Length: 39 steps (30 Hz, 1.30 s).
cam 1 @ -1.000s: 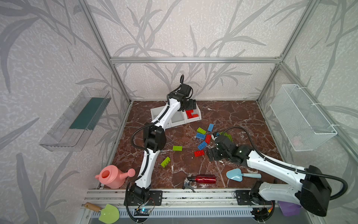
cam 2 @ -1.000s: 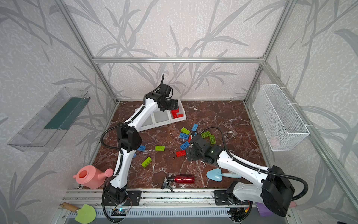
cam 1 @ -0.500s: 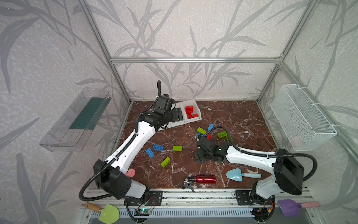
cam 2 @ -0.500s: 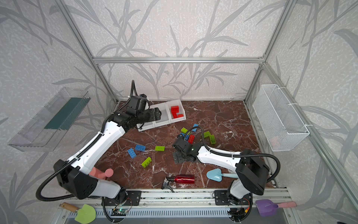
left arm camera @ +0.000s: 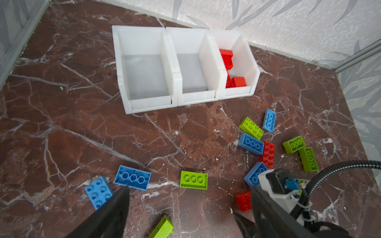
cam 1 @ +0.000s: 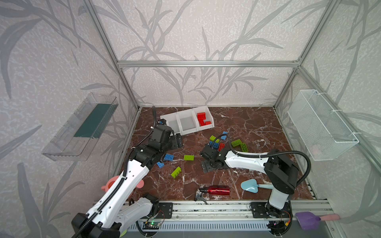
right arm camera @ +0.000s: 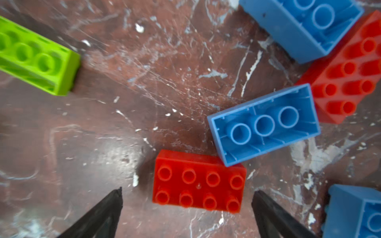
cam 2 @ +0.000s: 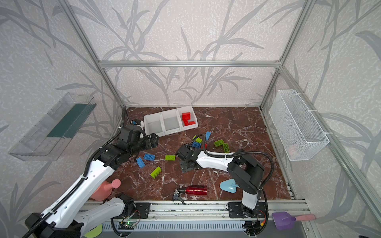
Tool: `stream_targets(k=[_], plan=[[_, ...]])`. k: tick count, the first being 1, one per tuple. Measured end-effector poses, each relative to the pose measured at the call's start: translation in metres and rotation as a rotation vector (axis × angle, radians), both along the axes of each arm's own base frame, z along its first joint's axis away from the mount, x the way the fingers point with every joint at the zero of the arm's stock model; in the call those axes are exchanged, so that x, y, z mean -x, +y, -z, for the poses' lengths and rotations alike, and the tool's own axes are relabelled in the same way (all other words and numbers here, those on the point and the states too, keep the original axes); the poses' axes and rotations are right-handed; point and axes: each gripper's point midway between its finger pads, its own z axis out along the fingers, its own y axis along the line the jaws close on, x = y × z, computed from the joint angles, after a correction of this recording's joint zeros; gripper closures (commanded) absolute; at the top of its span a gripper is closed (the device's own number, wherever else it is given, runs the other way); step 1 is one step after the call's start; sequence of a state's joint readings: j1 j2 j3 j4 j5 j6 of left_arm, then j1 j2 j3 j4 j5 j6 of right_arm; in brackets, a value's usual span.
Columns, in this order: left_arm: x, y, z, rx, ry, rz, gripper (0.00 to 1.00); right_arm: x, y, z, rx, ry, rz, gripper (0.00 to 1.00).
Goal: Sort the legos into containers by color
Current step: 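Grasp a red 2x4 brick with the right gripper while the left gripper withdraws, then carry the red brick with the right gripper into the compartment and release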
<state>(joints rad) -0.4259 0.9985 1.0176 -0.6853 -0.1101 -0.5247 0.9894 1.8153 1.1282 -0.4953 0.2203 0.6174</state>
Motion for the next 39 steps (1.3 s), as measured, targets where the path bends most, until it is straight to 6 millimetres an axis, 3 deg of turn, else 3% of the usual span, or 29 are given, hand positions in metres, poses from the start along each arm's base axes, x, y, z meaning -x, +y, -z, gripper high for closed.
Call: stream_targets(k=[6,16,23,27,30,36,39], plan=[[0.008,0.004,0.022,-0.024,0.046,-0.003,0.09,-0.002,0.001,0.006,0.028,0.011,0.001,0.11],[0.008,0.004,0.025,-0.023,0.051,-0.003,0.09,-0.001,0.004,0.011,0.019,0.034,-0.007,0.48],[0.013,0.007,0.021,-0.023,0.046,-0.006,0.09,-0.007,0.003,0.004,0.024,0.032,-0.025,0.5],[0.02,0.013,0.016,-0.023,0.024,-0.017,0.09,-0.027,0.008,-0.024,-0.046,0.016,-0.018,0.5],[0.028,0.017,0.018,-0.021,0.025,-0.025,0.07,-0.056,0.01,-0.057,-0.147,-0.019,0.012,0.51],[0.041,0.022,0.044,-0.012,0.103,-0.059,0.01,-0.113,0.013,-0.108,-0.294,-0.112,0.018,0.52],[0.049,0.025,0.059,0.0,0.144,-0.085,0.01,-0.147,0.028,-0.135,-0.351,-0.161,-0.006,0.52]])
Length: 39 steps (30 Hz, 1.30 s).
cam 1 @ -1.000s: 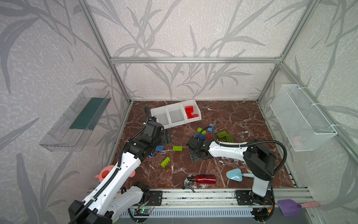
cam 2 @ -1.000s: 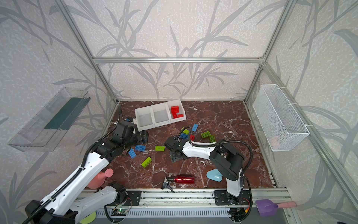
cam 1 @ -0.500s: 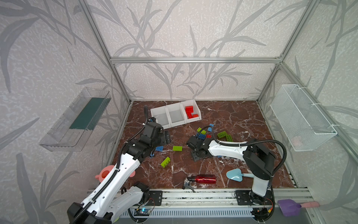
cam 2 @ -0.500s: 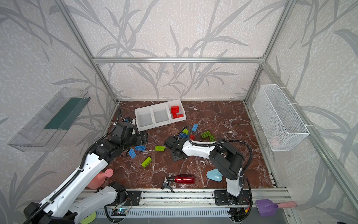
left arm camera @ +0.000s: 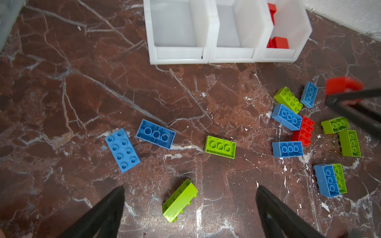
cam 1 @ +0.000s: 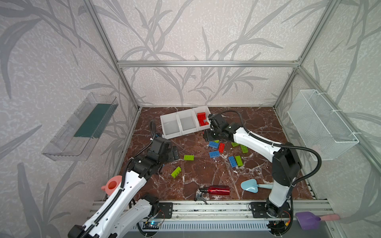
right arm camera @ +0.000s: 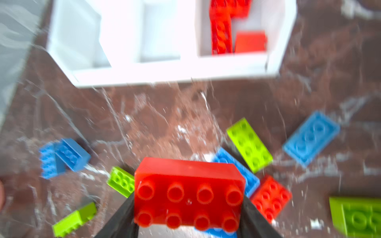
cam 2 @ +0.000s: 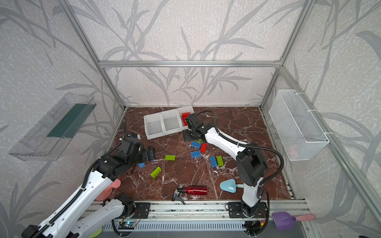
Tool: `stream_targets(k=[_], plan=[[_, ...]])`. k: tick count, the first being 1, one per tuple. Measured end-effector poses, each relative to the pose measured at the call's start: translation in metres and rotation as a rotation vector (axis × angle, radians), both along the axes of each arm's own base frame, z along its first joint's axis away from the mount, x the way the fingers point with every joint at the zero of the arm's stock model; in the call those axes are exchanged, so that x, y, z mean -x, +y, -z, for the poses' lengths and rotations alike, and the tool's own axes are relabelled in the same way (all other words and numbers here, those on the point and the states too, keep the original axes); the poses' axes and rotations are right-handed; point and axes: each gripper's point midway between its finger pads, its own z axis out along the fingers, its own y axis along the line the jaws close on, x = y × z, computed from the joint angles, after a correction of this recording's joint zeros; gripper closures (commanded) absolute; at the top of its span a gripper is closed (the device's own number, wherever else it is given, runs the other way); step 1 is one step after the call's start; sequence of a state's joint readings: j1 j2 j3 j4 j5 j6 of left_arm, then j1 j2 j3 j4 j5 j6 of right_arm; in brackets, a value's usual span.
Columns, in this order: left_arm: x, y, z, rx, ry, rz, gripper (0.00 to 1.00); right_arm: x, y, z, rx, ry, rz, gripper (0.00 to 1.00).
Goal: Sort the legos into containers by color
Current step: 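Carry the red brick with the right gripper into the compartment and release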
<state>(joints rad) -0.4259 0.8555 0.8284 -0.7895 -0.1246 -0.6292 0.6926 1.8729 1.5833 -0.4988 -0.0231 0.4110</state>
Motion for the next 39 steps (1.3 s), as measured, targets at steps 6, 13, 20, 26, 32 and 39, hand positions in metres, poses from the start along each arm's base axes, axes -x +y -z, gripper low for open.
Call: stream_targets(k=[6,13,20,26,32,39], plan=[[0.013,0.006,0.011,0.013,0.035,-0.038,0.01,-0.061,0.028,-0.016,-0.064,-0.062,-0.027,0.52],[0.027,0.015,0.003,0.025,0.014,-0.057,0.01,-0.132,0.049,0.001,-0.095,-0.081,-0.01,0.51],[0.035,0.019,-0.004,0.043,-0.012,-0.067,0.01,-0.174,0.051,0.008,-0.164,-0.089,0.051,0.48],[0.037,0.021,-0.004,0.039,-0.009,-0.077,0.01,-0.18,0.041,0.015,-0.172,-0.063,0.092,0.18],[0.037,0.016,-0.005,0.043,0.003,-0.042,0.01,-0.181,0.036,0.025,-0.158,-0.048,0.096,0.08],[0.033,-0.008,-0.009,0.065,0.044,0.095,0.01,-0.177,0.034,0.017,-0.145,-0.058,0.081,0.08]])
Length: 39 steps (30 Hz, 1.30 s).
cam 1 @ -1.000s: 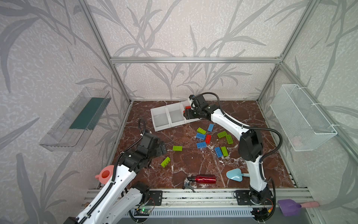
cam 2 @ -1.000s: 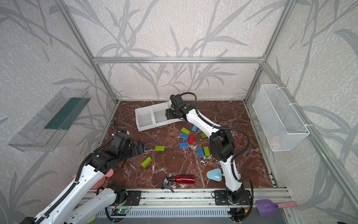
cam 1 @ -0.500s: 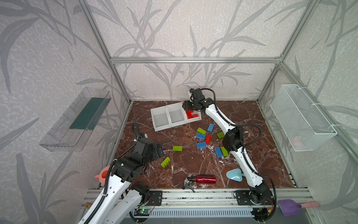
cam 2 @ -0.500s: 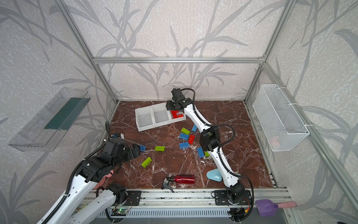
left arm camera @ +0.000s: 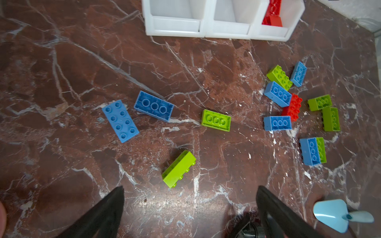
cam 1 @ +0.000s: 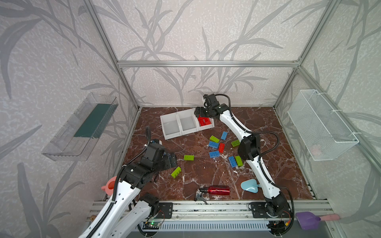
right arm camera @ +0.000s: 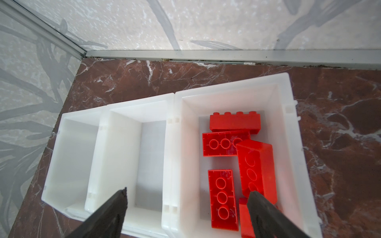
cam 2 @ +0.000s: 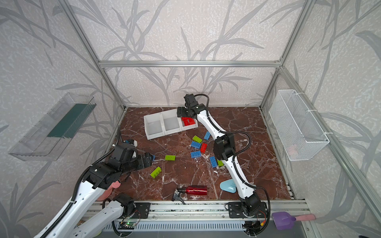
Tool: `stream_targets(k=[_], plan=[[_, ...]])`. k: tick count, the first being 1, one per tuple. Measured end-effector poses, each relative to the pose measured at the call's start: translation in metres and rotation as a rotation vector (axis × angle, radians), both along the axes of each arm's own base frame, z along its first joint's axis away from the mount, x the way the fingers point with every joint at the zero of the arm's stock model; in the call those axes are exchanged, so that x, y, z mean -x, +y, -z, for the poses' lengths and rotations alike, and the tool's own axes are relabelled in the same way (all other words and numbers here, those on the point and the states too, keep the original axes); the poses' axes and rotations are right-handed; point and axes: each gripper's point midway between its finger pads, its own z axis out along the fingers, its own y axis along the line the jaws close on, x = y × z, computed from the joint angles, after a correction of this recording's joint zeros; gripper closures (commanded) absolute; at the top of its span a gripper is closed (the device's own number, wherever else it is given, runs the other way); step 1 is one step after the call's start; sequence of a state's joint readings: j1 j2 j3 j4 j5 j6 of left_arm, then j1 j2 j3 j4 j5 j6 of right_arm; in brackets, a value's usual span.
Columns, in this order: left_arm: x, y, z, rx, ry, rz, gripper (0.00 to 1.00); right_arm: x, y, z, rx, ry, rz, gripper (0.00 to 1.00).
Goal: Sort the legos into containers by color
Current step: 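Carry the red brick with the right gripper into the compartment and release, then grasp a red 2x4 brick with the left gripper while the right gripper withdraws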
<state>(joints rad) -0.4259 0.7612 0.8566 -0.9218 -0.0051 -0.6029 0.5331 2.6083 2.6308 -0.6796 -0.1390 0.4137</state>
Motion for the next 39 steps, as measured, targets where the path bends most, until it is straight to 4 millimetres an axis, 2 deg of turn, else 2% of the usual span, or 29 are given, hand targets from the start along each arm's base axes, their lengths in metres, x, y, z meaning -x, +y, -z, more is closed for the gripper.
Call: stream_targets(k=[3,7,9,11,15,18,20,23,26,30,34,39], plan=[[-0.007,-0.013,-0.005,0.013,0.009,0.064,0.05,0.009,-0.006,-0.012,0.011,0.002,-0.009,0.08],[-0.024,-0.035,-0.008,0.019,0.026,0.148,0.13,0.029,-0.026,-0.045,0.013,0.0,-0.013,0.08],[-0.033,-0.046,-0.006,0.023,0.041,0.181,0.17,0.041,-0.045,-0.064,0.022,-0.011,-0.003,0.07],[-0.043,-0.06,-0.005,0.025,0.054,0.217,0.2,0.056,-0.073,-0.084,0.031,-0.031,0.029,0.07],[-0.059,-0.094,-0.005,0.017,0.057,0.298,0.21,0.088,-0.134,-0.1,0.011,-0.064,0.113,0.07],[-0.073,-0.124,-0.005,0.011,0.064,0.358,0.28,0.114,-0.188,-0.093,-0.003,-0.065,0.217,0.07],[-0.083,-0.143,-0.001,0.015,0.078,0.389,0.3,0.135,-0.227,-0.078,0.0,-0.051,0.3,0.07],[-0.097,-0.17,0.014,0.013,0.109,0.425,0.3,0.166,-0.259,-0.057,0.006,-0.025,0.377,0.07],[-0.107,-0.192,0.032,0.007,0.145,0.454,0.31,0.196,-0.279,-0.045,-0.003,-0.016,0.427,0.06],[-0.119,-0.223,0.049,0.005,0.178,0.494,0.34,0.229,-0.296,-0.041,-0.013,-0.039,0.474,0.07],[-0.134,-0.256,0.063,0.004,0.195,0.534,0.39,0.259,-0.303,-0.028,-0.019,-0.042,0.49,0.07],[-0.147,-0.29,0.079,-0.009,0.213,0.577,0.44,0.283,-0.307,-0.005,-0.008,0.003,0.497,0.07]])
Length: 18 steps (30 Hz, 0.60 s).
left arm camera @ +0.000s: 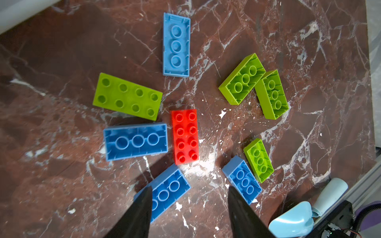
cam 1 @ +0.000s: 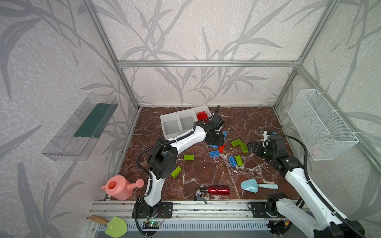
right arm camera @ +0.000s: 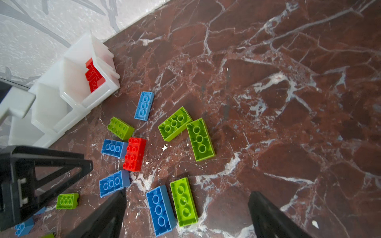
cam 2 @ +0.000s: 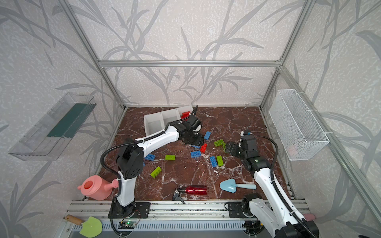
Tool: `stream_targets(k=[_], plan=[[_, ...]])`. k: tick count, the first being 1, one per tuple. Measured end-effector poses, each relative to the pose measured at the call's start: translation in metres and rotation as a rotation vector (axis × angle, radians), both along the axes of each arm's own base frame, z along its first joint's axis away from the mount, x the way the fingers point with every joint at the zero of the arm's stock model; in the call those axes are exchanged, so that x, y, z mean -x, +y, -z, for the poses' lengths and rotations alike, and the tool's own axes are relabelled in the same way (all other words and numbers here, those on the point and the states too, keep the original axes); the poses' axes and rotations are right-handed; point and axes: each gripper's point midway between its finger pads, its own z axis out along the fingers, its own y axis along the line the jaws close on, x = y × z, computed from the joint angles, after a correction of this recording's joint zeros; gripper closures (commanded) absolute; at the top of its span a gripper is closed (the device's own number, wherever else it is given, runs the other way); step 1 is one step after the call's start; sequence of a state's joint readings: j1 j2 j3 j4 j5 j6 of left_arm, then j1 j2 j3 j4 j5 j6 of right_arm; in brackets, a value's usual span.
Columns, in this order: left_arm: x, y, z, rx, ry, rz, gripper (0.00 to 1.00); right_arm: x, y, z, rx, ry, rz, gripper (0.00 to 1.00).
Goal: Sort the legos into containers by color
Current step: 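Grasp a red 2x4 brick with the left gripper while the right gripper withdraws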
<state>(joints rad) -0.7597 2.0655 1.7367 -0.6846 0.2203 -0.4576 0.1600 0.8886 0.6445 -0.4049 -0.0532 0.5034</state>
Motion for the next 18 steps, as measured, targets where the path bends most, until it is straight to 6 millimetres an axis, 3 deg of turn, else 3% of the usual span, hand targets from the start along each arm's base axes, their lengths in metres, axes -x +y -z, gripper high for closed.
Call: stream_targets(k=[8,18], plan=[[-0.01,-0.027,0.027,-0.039,0.042,0.028,0.44,0.014,-0.002,0.009,0.013,0.019,-0.009,0.07],[-0.011,-0.029,0.054,-0.091,0.094,0.023,0.39,0.022,-0.004,0.022,0.042,0.04,-0.033,0.07]])
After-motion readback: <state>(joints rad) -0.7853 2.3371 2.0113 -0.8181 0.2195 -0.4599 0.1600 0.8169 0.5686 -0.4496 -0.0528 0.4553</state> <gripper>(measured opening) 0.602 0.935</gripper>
